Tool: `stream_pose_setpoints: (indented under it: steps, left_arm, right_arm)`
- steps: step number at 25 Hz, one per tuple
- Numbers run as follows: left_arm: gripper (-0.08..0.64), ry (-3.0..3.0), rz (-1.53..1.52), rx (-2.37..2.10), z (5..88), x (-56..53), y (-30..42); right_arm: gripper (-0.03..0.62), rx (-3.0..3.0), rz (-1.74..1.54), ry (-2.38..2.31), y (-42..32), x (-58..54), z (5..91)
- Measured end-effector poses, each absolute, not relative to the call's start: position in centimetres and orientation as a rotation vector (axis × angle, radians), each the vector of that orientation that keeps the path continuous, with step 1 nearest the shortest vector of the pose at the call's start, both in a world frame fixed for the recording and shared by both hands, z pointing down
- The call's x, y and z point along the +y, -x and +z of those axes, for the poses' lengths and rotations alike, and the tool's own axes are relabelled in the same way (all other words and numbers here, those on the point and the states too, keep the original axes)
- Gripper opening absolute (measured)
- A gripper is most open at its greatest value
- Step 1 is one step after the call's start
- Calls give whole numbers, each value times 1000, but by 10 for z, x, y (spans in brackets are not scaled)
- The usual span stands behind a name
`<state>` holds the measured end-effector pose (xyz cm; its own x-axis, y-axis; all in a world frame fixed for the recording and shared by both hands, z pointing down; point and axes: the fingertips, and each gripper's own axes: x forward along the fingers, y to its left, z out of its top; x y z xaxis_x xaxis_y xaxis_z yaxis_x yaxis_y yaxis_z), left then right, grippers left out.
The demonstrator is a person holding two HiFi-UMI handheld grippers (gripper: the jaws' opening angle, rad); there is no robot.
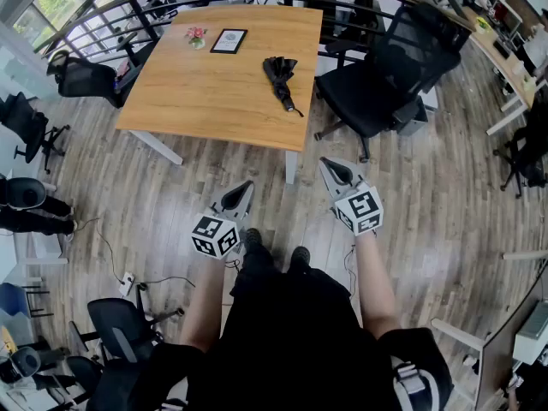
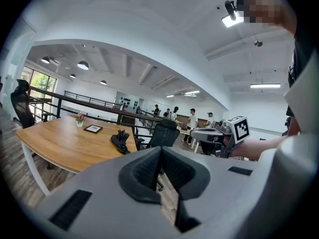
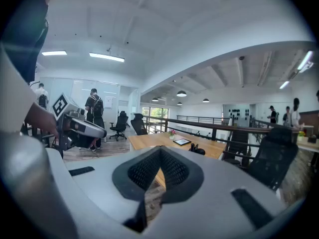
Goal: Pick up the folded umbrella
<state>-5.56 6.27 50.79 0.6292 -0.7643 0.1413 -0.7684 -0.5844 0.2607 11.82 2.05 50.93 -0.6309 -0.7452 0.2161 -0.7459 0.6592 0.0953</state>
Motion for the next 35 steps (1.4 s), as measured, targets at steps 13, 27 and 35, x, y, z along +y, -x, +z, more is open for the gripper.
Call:
stream_pose_setpoints:
  steps: [13, 27, 35]
  left_arm:
    - [26, -2601, 16, -1220, 492, 62, 46]
    - [26, -2593, 49, -1238, 498, 52, 37]
    - [26, -2591, 72, -1270, 503, 49, 38]
  right_arm:
    - [8, -2627, 18, -1165, -111, 37, 516]
    - [8, -2625, 32, -1152, -118, 28, 525]
    - [8, -2626, 2, -1086, -107, 34, 530]
